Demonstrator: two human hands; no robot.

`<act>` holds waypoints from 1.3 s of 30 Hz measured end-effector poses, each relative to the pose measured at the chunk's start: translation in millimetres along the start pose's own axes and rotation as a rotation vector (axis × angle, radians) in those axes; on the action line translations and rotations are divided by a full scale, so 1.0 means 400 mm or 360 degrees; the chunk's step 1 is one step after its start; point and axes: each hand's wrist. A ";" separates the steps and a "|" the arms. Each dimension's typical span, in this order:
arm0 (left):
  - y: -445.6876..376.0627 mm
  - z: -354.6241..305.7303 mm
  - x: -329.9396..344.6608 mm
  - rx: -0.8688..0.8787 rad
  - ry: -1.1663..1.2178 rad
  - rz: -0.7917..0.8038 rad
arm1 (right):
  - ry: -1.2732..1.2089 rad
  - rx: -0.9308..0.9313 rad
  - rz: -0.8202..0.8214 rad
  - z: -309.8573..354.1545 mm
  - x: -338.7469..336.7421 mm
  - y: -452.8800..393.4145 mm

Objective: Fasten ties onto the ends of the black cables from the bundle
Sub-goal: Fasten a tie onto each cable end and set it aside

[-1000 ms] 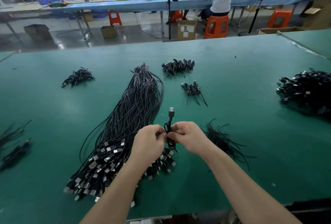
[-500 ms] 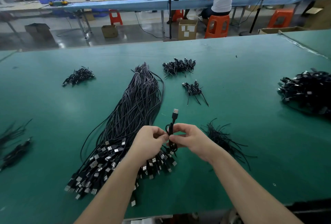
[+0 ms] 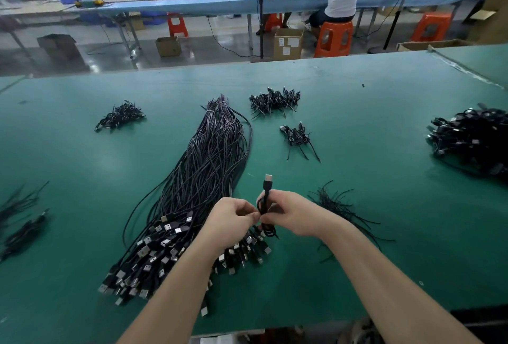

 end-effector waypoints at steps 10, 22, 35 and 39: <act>0.009 -0.008 -0.024 -0.0028 -0.0039 -0.0125 | -0.0112 -0.0045 -0.0398 0.017 0.035 -0.005; 0.034 0.014 -0.054 0.0251 0.0612 0.0008 | -0.1261 0.0016 -0.0347 0.014 0.027 0.009; 0.045 0.015 -0.057 0.0690 0.0030 -0.0199 | -0.1639 0.0070 0.0001 0.017 0.015 0.016; 0.047 0.020 -0.053 0.0746 -0.0167 -0.0248 | -0.1626 0.0112 0.0035 0.017 0.015 0.017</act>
Point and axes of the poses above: each hand's wrist, its own y-axis away from the middle knuckle, its own x-axis out of the palm, z = x × y, and after that the axes turned 10 degrees about z, right-handed
